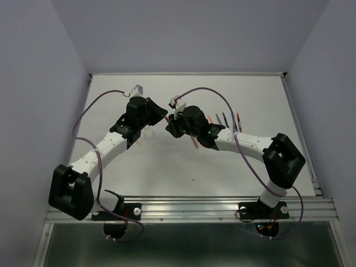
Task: Open the pen caps
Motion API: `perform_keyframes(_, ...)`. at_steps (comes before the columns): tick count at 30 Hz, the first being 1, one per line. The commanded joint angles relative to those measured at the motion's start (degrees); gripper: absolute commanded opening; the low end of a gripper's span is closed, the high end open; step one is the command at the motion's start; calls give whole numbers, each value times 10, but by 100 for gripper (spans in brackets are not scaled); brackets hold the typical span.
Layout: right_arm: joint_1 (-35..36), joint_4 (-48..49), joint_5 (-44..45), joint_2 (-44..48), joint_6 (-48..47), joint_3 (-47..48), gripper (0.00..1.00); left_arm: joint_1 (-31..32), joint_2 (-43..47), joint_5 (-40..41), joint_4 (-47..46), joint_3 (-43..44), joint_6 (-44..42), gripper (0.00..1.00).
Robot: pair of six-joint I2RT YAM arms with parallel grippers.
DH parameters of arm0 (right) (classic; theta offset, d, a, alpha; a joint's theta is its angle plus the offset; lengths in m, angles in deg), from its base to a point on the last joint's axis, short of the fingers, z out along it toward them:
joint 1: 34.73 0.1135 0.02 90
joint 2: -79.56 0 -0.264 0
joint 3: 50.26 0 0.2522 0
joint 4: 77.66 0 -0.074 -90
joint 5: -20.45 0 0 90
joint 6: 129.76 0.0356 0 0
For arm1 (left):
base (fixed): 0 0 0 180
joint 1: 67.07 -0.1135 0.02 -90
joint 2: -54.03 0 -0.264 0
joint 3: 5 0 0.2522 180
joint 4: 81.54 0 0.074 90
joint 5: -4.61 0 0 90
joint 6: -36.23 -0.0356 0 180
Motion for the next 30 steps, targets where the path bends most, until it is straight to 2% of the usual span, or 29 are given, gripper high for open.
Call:
perform_keyframes(1,10,4,-50,89,32,-91,1,-64,-47,71,-32,66,-24,0)
perform_keyframes(4,25,6,-80,129,81,-174,1,-113,-91,49,-30,115,-30,0)
perform_keyframes(7,25,6,-85,154,120,-224,1,-127,-116,53,-27,146,-38,0)
perform_keyframes(10,25,-8,-42,177,125,-253,1,-137,-127,55,-8,160,-48,0)
perform_keyframes(14,25,-23,4,184,114,-246,1,-150,-111,42,-6,131,-48,0)
perform_keyframes(18,18,-52,87,127,98,-205,1,-140,-73,-16,-19,41,-51,0)
perform_keyframes(24,-7,-52,143,52,71,-161,16,-92,-32,0,12,-55,-56,0)
perform_keyframes(30,-12,-60,172,6,61,-133,30,-34,-27,50,73,-87,-40,0)
